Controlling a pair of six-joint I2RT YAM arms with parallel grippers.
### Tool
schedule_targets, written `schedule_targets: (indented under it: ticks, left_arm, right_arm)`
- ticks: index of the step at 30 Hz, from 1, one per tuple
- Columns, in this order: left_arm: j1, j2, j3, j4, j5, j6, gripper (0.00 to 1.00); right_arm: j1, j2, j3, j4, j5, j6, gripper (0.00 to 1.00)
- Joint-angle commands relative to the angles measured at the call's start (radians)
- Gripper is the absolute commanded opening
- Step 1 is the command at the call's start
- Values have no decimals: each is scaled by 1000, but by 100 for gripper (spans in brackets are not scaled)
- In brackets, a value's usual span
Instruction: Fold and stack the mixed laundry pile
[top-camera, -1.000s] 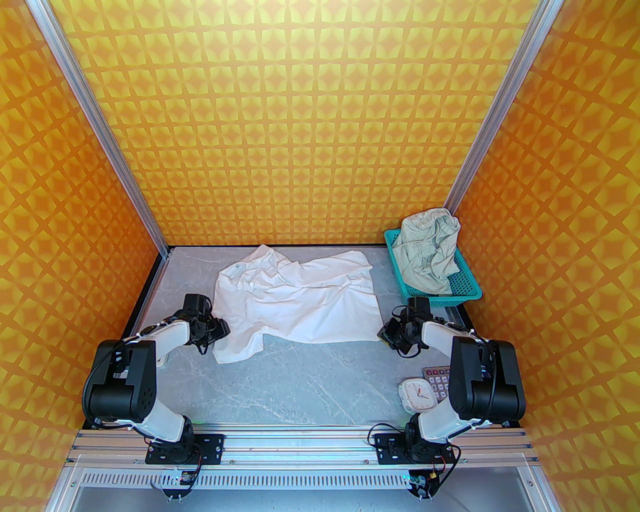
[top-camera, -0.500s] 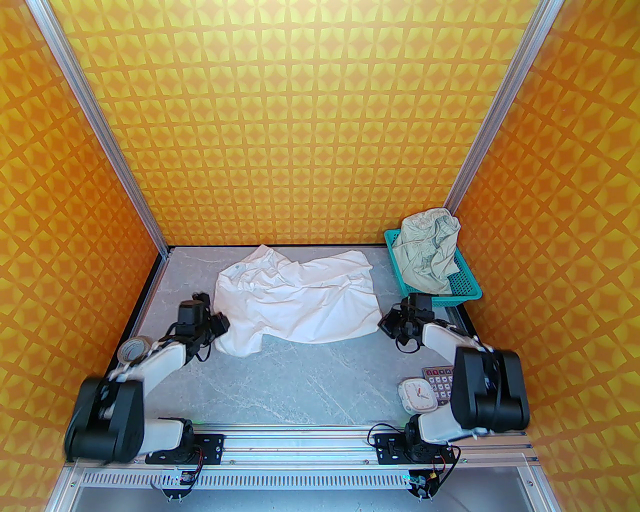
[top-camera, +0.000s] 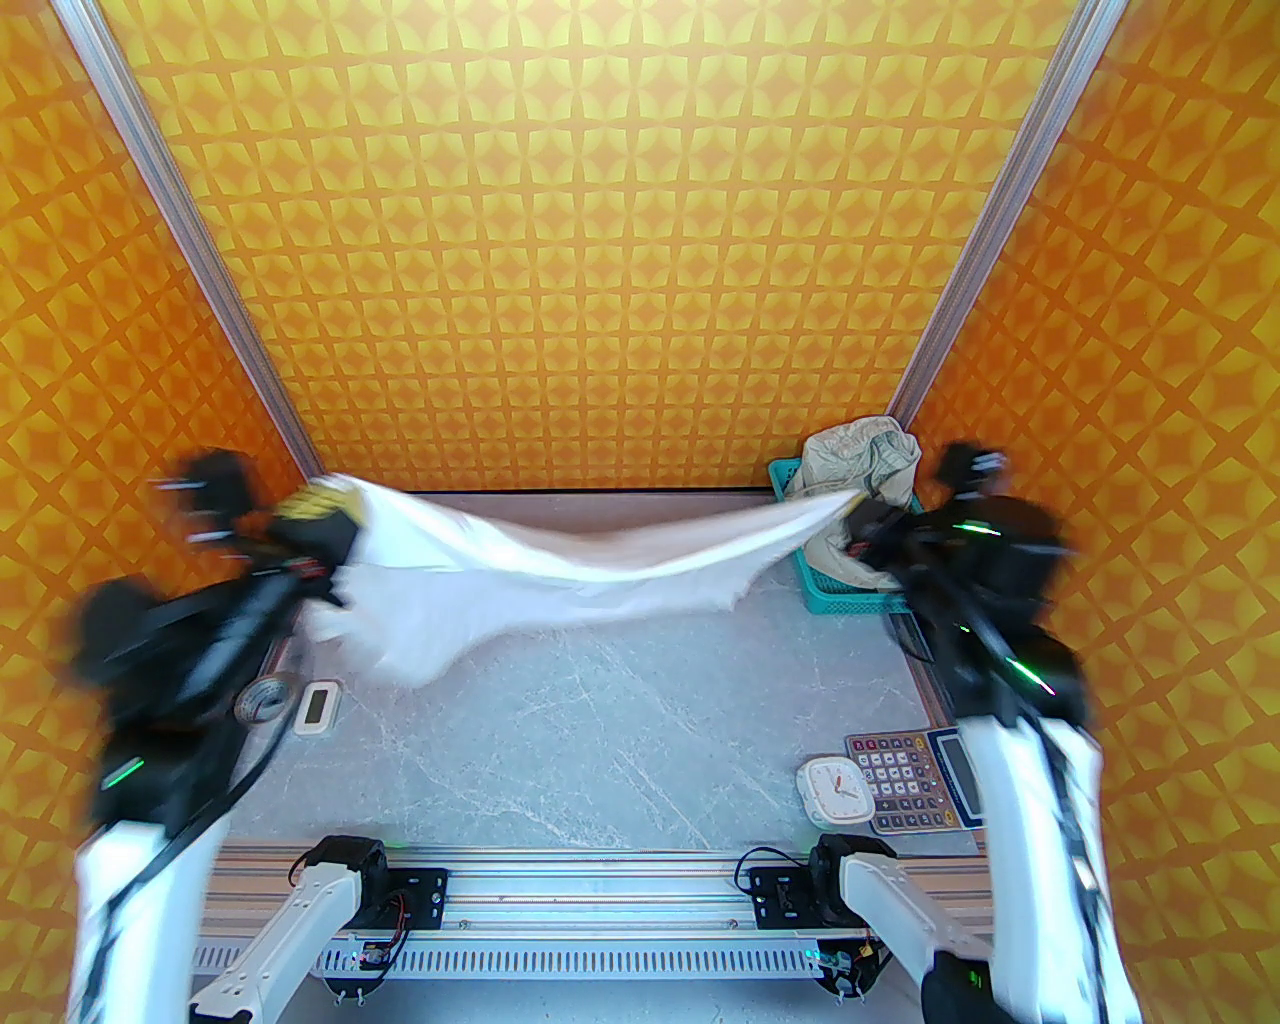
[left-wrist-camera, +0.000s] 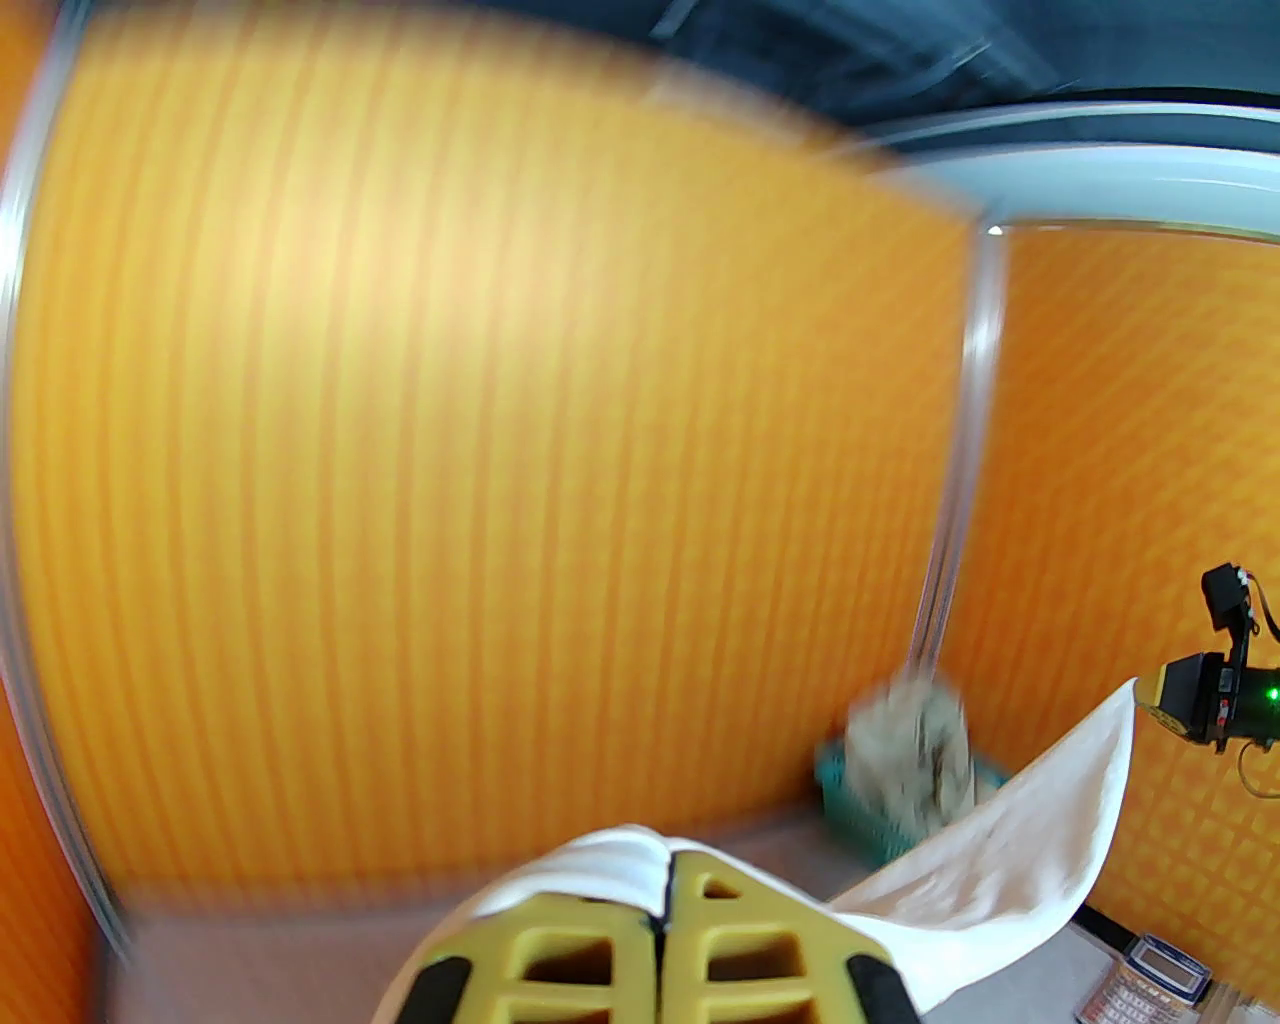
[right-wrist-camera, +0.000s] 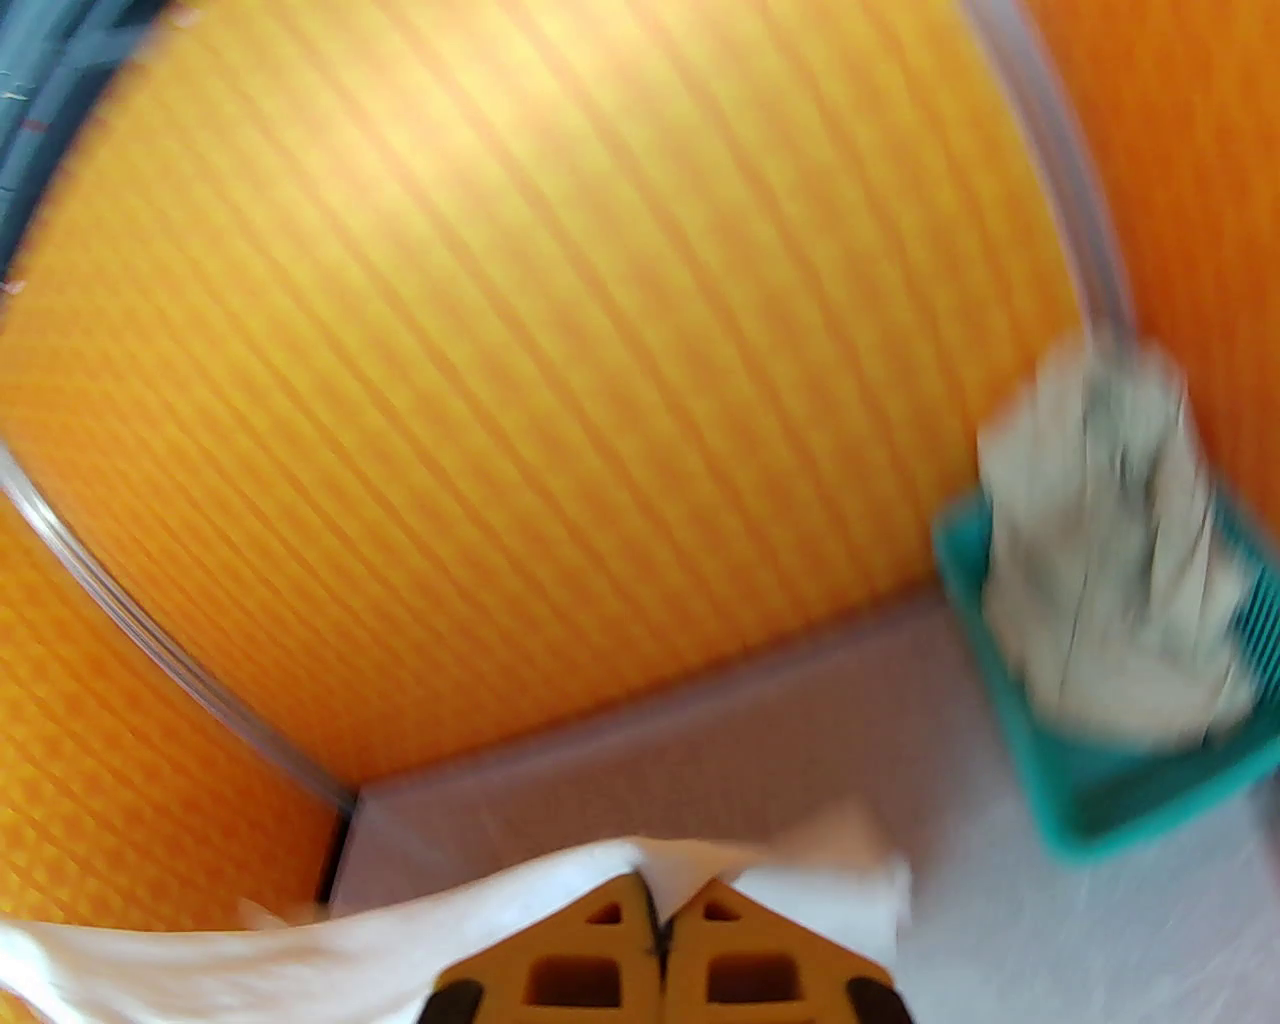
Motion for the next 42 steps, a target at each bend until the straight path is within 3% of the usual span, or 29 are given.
schedule_targets:
  ticks: [1, 6, 11, 14, 18, 20, 22, 26, 30, 35, 40, 41, 42]
  left_arm:
    - [-3, 117, 146, -245, -52, 62, 0]
    - [4, 358, 290, -289, -124, 40, 0]
    - [54, 610, 406, -158, -96, -12, 0]
    - [112, 799, 574, -64, -31, -84, 0]
    - [144, 1055, 992, -74, 11, -141, 0]
    - [155, 1115, 1142, -64, 31, -169, 0]
    - [165, 1091, 1145, -25, 41, -186, 0]
    - [169, 922, 917, -21, 45, -182, 0]
    - [170, 685, 518, -44, 57, -151, 0]
    - [170, 388, -70, -78, 79, -183, 0]
    - [169, 145, -598, -177, 101, -209, 0]
    - [169, 111, -676, -199, 99, -219, 3]
    - [169, 73, -762, -219, 95, -235, 25]
  right_arm:
    - [1, 70, 110, -156, 75, -32, 0]
    - [1, 267, 176, -53, -29, 43, 0]
    - [2, 502, 258, 158, -77, 111, 0]
    - [1, 658, 438, 195, -73, 127, 0]
    - [1, 765, 649, 213, -90, 159, 0]
    - [1, 783, 746, 206, -102, 165, 0]
    - [1, 783, 803, 189, -104, 155, 0]
    - [0, 719, 753, 199, -129, 139, 0]
    - [0, 604, 500, 245, -167, 141, 0]
    - [0, 382, -118, 375, -196, 174, 0]
    - [-1, 234, -623, 341, -186, 132, 0]
    - [0, 216, -684, 330, -176, 126, 0]
    - [0, 192, -774, 316, -169, 115, 1]
